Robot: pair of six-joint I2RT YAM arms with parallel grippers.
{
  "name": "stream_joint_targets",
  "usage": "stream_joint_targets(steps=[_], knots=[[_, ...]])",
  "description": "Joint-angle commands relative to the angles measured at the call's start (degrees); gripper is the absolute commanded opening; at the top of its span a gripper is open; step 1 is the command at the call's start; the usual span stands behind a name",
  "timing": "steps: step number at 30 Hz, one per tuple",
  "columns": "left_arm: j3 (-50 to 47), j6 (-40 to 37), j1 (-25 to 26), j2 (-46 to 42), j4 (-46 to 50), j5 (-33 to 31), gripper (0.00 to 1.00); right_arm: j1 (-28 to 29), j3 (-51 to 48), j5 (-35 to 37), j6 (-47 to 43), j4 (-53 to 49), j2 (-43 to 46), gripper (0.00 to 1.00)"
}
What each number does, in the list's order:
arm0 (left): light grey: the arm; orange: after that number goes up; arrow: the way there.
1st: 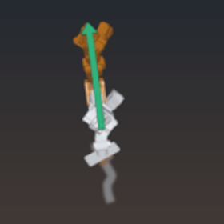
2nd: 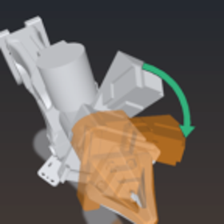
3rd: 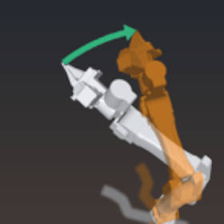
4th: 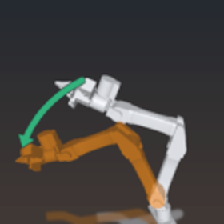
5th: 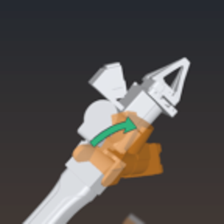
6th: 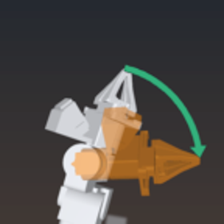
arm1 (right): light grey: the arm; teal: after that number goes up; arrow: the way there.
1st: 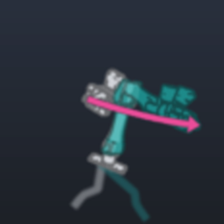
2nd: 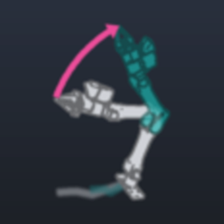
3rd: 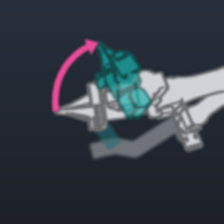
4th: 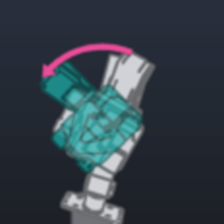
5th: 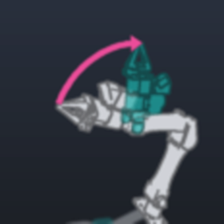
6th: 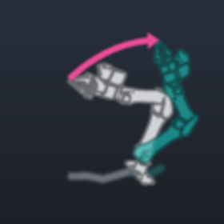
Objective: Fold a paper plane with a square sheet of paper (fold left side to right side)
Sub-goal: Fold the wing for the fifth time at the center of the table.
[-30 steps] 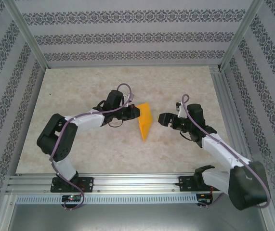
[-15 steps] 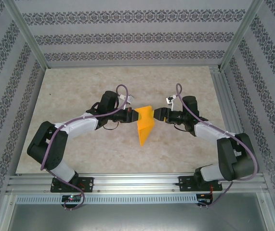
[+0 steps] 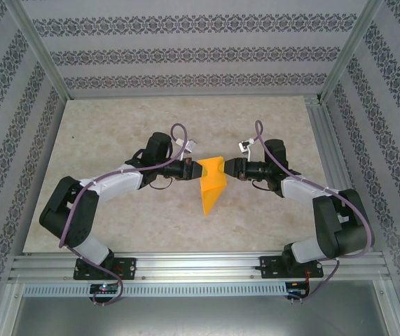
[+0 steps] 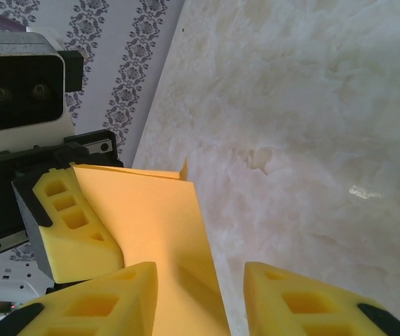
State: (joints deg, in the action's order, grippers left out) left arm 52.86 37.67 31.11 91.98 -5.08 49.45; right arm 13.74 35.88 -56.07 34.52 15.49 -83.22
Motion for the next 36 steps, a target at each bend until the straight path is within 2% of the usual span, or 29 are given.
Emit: stream_joint_targets(steps=[1, 7, 9, 15, 18, 19, 20, 22, 24, 26, 29, 32, 36], knots=[[-0.2, -1.9, -0.8, 0.4, -1.5, 0.5, 0.03, -0.2, 0.7, -1.7, -0.9, 1.8, -0.5, 0.33], [-0.5, -1.2, -1.1, 1.4, -2.5, 0.3, 0.03, -0.1, 0.6, -1.2, -2.5, -0.7, -0.7, 0.16], [-0.5, -1.4, -1.3, 1.4, -1.8, -0.2, 0.07, -0.1, 0.5, -0.7, -3.0, -1.4, -0.7, 0.09], [-1.4, -2.4, -2.8, 1.2, 0.4, -1.6, 0.12, 0.2, 0.6, -0.1, -3.5, -2.2, -1.6, 0.06], [-1.5, -2.6, -3.2, 1.3, 1.5, -2.4, 0.24, 1.4, 1.0, 0.7, -3.4, -2.5, -2.7, 0.00], [-1.6, -3.0, -3.3, 0.9, 2.0, -2.8, 0.30, 1.8, 1.3, 1.2, -3.1, -2.7, -3.2, 0.00], [-1.6, -3.8, -3.6, 0.1, 3.4, -3.8, 0.40, 2.2, 1.5, 1.9, -2.7, -2.9, -3.7, 0.00], [-1.5, -6.6, -4.4, -2.6, 8.4, -7.7, 0.50, 2.5, 1.9, 3.4, -1.0, -2.9, -4.7, 0.00], [-0.4, -10.9, -4.7, -6.5, 16.8, -15.7, 0.57, 2.8, 2.1, 5.4, 1.5, -3.2, -5.2, 0.00], [0.0, -13.8, -4.7, -11.1, 23.1, -22.2, 0.61, 3.0, 2.3, 8.1, 4.1, -4.7, -5.5, 0.00], [-0.9, -13.9, -3.6, -17.5, 27.3, -27.9, 0.64, 3.6, 2.3, 12.6, 7.9, -7.3, -4.7, 0.00], [-2.6, -12.1, 0.3, -22.0, 29.8, -32.7, 0.64, 3.4, 2.5, 17.7, 11.6, -11.1, -4.3, 0.00], [-5.2, -9.0, 8.7, -23.5, 29.1, -38.1, 0.63, 3.4, 2.9, 19.7, 15.1, -11.1, -6.3, 0.00]])
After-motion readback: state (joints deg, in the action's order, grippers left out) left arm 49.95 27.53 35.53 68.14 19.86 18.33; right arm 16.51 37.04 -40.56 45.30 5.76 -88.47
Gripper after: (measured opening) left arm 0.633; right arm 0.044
